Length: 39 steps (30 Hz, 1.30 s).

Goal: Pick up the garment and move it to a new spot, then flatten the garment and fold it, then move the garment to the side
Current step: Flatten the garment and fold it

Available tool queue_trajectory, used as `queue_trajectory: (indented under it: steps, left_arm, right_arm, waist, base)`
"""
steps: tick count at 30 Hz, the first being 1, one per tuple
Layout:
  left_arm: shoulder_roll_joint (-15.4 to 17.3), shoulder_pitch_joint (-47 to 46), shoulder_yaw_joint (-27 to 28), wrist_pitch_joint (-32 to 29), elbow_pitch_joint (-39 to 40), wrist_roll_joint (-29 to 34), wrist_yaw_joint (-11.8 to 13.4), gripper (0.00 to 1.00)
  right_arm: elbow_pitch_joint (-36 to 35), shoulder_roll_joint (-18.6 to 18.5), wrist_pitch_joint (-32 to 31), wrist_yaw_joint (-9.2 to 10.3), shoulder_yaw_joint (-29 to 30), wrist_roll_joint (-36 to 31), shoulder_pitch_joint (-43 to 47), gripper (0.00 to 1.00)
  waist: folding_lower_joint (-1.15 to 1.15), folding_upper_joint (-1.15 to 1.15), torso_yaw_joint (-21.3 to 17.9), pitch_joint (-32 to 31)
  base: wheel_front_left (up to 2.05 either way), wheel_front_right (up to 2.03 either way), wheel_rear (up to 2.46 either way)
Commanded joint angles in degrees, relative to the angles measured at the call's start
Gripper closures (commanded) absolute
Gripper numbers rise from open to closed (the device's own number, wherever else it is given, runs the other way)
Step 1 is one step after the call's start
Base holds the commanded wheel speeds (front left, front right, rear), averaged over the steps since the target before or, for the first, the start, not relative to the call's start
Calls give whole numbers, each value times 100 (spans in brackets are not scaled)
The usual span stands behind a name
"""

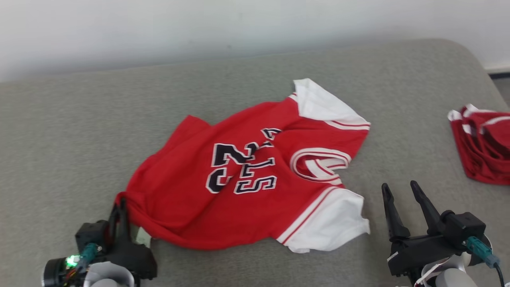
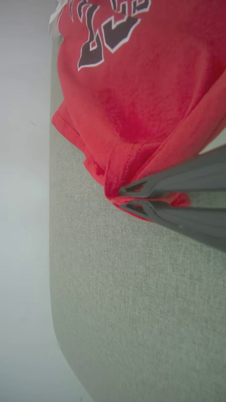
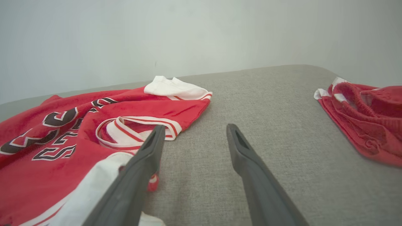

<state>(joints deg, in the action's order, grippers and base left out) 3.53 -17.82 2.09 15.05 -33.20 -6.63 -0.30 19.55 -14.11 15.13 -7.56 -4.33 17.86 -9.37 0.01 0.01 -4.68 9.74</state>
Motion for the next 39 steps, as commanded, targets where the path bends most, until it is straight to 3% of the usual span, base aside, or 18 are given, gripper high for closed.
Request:
queue_trajectory:
  steps: [1,2,3,4,13,20,31,39]
  left_arm:
    - [68,-88,72,18,-94,30,42,100]
    - [86,-129,166,18,-207,6,84,96]
    - [98,-155,241,18,-266,-17,96,59]
    - [94,-163,305,18,-309,-33,124,0]
    - [-18,332,662,18,92,-85,29,0]
    - [-64,795,543,18,566,-279,3,0]
    - [-65,1347,33,18,1089,-666,226,0]
    - [-65,1306,-142,18,1146,-671,270,0]
  right_arm:
    - [-10,24,-2,14,33,26,27,0]
    - [-4,33,-3,14,70,19,47,0]
    - [0,46,-3,14,100,15,69,0]
    - [-7,65,-3,14,133,8,95,0]
    - [-4,211,-3,14,214,-52,270,0]
    - [174,245,-3,14,-36,32,376,0]
    - [622,66,-2,14,-622,223,519,0]
    - [1260,120,-3,14,-608,149,248,0]
  waist:
    - [-1,-1,-492,294]
    - [-1,-1,-529,269]
    - [-1,-1,-552,240]
    - [-1,-1,-565,205]
    - [-1,-1,-306,-191]
    - [-1,-1,-74,-383]
    - [-1,-1,110,-447]
    - [-1,-1,210,-382]
  base:
    - [0,0,0]
    - [0,0,0]
    - [0,0,0]
    - [0,0,0]
    - [0,0,0]
    - [0,0,0]
    - [0,0,0]
    - [0,0,0]
